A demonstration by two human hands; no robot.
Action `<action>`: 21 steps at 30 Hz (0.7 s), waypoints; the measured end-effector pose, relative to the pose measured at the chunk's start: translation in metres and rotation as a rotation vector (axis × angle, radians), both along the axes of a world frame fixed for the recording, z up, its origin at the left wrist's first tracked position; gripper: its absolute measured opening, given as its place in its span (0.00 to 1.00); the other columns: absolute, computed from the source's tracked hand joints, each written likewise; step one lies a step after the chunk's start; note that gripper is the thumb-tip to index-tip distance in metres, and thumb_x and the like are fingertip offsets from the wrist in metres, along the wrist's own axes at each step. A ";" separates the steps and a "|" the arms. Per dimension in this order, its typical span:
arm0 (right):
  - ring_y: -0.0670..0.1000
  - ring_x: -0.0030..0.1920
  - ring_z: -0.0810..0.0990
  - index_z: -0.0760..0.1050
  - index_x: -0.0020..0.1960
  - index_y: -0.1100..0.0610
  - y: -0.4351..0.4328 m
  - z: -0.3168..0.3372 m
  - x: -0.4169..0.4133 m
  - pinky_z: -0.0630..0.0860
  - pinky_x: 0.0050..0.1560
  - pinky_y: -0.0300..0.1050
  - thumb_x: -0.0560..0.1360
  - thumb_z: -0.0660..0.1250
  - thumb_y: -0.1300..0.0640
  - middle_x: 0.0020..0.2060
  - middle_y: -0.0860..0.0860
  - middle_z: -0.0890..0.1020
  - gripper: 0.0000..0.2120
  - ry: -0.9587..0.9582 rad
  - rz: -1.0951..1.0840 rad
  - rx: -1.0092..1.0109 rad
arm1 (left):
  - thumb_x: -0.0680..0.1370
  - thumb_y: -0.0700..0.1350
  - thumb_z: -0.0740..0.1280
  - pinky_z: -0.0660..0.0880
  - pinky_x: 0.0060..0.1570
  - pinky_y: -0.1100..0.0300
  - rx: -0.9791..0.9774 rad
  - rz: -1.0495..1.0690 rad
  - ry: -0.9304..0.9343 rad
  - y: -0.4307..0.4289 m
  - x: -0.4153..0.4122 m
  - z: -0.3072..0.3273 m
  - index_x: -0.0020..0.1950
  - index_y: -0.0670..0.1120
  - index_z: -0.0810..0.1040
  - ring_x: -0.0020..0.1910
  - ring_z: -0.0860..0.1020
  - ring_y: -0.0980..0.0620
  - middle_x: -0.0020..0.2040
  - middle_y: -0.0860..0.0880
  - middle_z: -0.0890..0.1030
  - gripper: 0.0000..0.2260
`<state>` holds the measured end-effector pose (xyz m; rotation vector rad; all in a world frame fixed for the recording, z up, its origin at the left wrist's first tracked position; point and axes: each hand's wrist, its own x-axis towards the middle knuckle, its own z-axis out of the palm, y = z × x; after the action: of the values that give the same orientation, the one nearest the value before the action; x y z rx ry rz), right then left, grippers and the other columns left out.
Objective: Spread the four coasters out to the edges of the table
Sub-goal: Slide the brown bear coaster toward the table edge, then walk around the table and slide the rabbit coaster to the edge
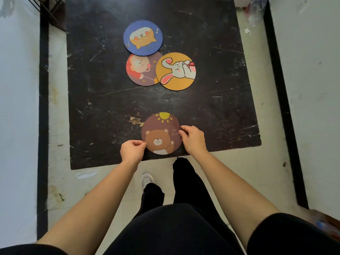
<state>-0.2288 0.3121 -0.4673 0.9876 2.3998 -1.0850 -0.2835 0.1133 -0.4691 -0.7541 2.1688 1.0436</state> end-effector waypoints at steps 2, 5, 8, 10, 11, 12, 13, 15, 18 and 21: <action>0.57 0.58 0.79 0.79 0.66 0.55 -0.001 0.001 -0.002 0.72 0.55 0.45 0.81 0.64 0.53 0.56 0.56 0.80 0.15 -0.009 0.023 0.033 | 0.76 0.42 0.71 0.76 0.37 0.58 -0.011 -0.013 -0.002 0.000 -0.001 -0.001 0.37 0.51 0.81 0.41 0.80 0.52 0.41 0.49 0.83 0.08; 0.58 0.58 0.79 0.72 0.68 0.54 -0.005 0.005 -0.002 0.74 0.53 0.48 0.80 0.67 0.53 0.60 0.56 0.77 0.18 -0.009 0.022 0.103 | 0.76 0.43 0.71 0.79 0.42 0.54 -0.054 -0.084 -0.014 0.000 -0.003 0.000 0.40 0.49 0.82 0.43 0.80 0.51 0.44 0.47 0.84 0.06; 0.58 0.63 0.77 0.57 0.77 0.52 0.000 0.018 -0.007 0.77 0.55 0.51 0.78 0.69 0.52 0.70 0.56 0.68 0.33 -0.017 0.010 0.207 | 0.78 0.48 0.68 0.79 0.50 0.51 -0.180 -0.320 0.012 0.000 -0.013 0.016 0.56 0.46 0.80 0.49 0.79 0.49 0.53 0.45 0.82 0.09; 0.57 0.68 0.73 0.53 0.79 0.52 0.009 0.035 -0.015 0.76 0.60 0.51 0.79 0.67 0.49 0.73 0.56 0.64 0.35 0.040 0.028 0.255 | 0.79 0.52 0.66 0.78 0.54 0.49 -0.275 -0.498 0.152 0.001 -0.028 0.036 0.63 0.45 0.76 0.55 0.78 0.46 0.60 0.44 0.80 0.16; 0.57 0.71 0.70 0.52 0.80 0.52 0.016 0.046 -0.021 0.74 0.64 0.52 0.80 0.65 0.48 0.75 0.56 0.62 0.35 0.085 0.045 0.283 | 0.79 0.53 0.64 0.76 0.58 0.45 -0.312 -0.574 0.270 0.001 -0.038 0.047 0.66 0.45 0.74 0.59 0.77 0.44 0.64 0.43 0.77 0.19; 0.58 0.74 0.67 0.51 0.80 0.53 0.023 0.059 -0.027 0.71 0.67 0.54 0.81 0.63 0.46 0.77 0.57 0.60 0.34 0.135 0.066 0.324 | 0.79 0.54 0.63 0.73 0.62 0.43 -0.346 -0.649 0.406 0.001 -0.048 0.061 0.68 0.45 0.73 0.65 0.74 0.41 0.68 0.41 0.75 0.21; 0.60 0.76 0.63 0.52 0.81 0.53 0.030 0.075 -0.033 0.67 0.70 0.57 0.81 0.61 0.45 0.79 0.58 0.58 0.33 0.191 0.089 0.380 | 0.80 0.55 0.62 0.68 0.66 0.41 -0.375 -0.712 0.550 0.002 -0.060 0.079 0.70 0.44 0.71 0.70 0.69 0.39 0.72 0.40 0.71 0.23; 0.62 0.78 0.58 0.52 0.81 0.53 0.043 0.111 -0.042 0.61 0.74 0.60 0.82 0.57 0.43 0.80 0.60 0.54 0.32 0.318 0.132 0.532 | 0.80 0.56 0.60 0.59 0.70 0.37 -0.415 -0.795 0.840 0.005 -0.083 0.121 0.74 0.43 0.66 0.76 0.60 0.37 0.77 0.37 0.63 0.26; 0.62 0.80 0.54 0.54 0.81 0.52 0.055 0.171 -0.048 0.53 0.77 0.61 0.82 0.52 0.38 0.81 0.61 0.53 0.32 0.519 0.150 0.793 | 0.81 0.58 0.58 0.50 0.72 0.35 -0.437 -0.808 1.201 0.012 -0.106 0.185 0.77 0.44 0.61 0.78 0.52 0.36 0.79 0.37 0.56 0.29; 0.63 0.80 0.54 0.57 0.80 0.52 0.065 0.222 -0.043 0.50 0.78 0.61 0.82 0.53 0.37 0.80 0.62 0.56 0.32 0.713 0.108 0.994 | 0.81 0.61 0.55 0.46 0.73 0.36 -0.428 -0.749 1.400 0.021 -0.111 0.232 0.79 0.47 0.58 0.79 0.50 0.36 0.80 0.37 0.53 0.30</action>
<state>-0.2713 0.3770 -0.2455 0.7383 3.6546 -0.1012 -0.3947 0.1347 -0.2374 0.9867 3.3891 0.6950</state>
